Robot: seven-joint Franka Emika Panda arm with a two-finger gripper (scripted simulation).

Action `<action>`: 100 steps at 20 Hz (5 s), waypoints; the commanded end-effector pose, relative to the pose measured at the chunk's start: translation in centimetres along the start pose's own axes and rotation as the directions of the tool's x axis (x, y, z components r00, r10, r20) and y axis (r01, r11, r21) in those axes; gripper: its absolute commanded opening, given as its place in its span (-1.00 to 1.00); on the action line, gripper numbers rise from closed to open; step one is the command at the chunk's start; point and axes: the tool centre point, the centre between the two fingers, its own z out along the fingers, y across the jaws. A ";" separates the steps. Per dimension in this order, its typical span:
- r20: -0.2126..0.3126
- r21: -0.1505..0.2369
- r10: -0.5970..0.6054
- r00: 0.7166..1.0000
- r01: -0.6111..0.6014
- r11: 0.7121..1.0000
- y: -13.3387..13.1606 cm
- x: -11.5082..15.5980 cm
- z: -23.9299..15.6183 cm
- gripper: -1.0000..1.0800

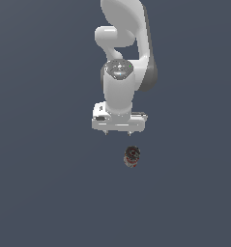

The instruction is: Pick up the object and move it to a goal position.

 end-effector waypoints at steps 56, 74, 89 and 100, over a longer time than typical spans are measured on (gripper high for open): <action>-0.002 -0.004 0.574 0.819 -0.574 0.819 -6.8 5.4 8.8 0.92; -0.004 0.001 0.559 0.829 -0.559 0.829 -6.5 5.4 7.8 -1.00; -0.048 0.058 0.395 0.918 -0.392 0.918 -2.5 5.2 -2.6 -1.00; -0.099 0.108 0.219 0.971 -0.209 0.972 1.7 5.2 -12.9 -1.00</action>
